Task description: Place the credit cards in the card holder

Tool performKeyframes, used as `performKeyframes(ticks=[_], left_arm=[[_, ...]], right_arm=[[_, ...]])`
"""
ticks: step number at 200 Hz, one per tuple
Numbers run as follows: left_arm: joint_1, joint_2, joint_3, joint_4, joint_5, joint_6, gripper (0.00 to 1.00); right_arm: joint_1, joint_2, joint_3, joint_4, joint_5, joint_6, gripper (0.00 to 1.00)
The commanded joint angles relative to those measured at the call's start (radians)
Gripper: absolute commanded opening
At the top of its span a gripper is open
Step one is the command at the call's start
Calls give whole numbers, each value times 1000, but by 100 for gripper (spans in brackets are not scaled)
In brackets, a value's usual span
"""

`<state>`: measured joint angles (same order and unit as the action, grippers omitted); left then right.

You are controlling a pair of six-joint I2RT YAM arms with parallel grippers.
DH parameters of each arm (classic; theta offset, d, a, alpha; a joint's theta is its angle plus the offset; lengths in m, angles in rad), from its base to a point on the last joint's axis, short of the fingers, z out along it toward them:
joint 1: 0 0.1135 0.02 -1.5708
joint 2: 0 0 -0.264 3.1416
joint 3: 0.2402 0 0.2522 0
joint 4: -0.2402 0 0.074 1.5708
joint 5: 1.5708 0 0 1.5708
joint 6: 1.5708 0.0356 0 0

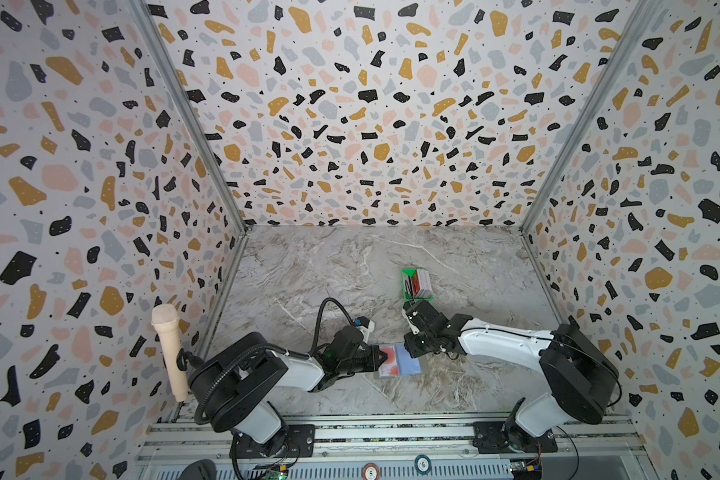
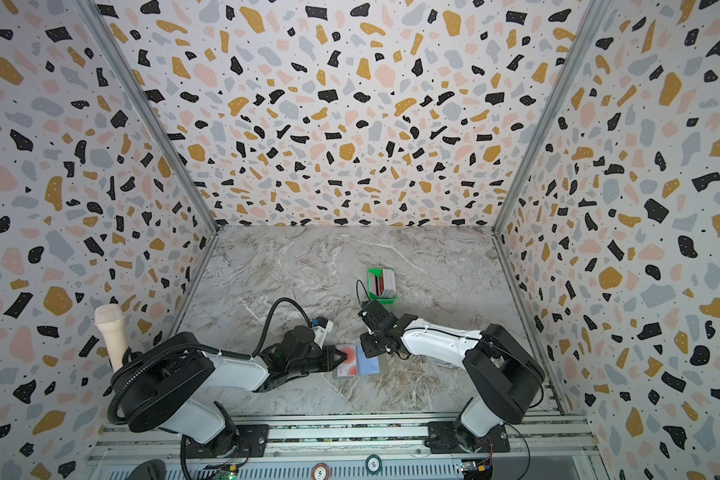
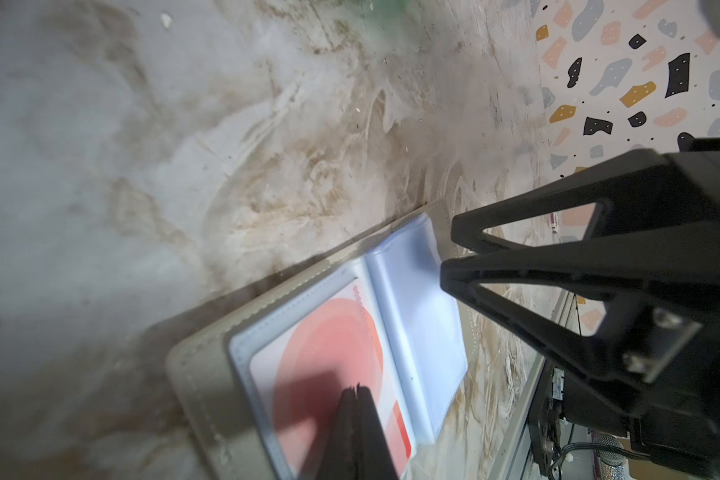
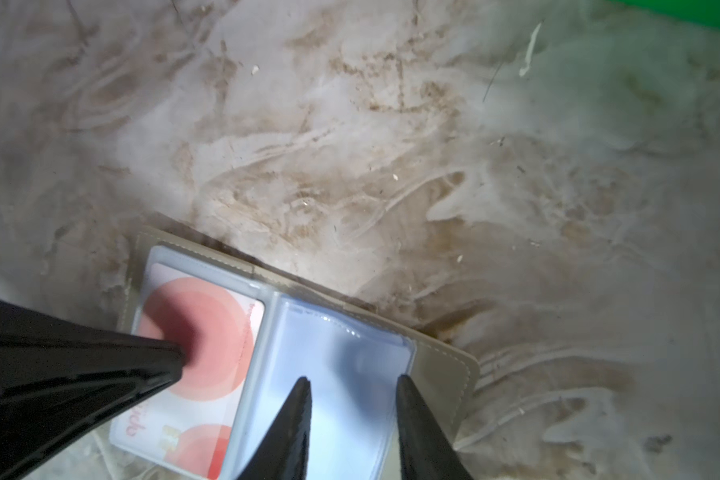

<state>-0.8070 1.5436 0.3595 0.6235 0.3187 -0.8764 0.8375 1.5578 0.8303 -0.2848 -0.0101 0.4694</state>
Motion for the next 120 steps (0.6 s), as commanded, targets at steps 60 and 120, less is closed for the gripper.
performKeyframes(ticks=[60,120], left_arm=[[3,16,2,2,12,14,0],[4,16,7,-3,12,19,0]], right_arm=[[47,31,13,-39,77,-15,7],[94,-32,80,-80,90,-2,0]])
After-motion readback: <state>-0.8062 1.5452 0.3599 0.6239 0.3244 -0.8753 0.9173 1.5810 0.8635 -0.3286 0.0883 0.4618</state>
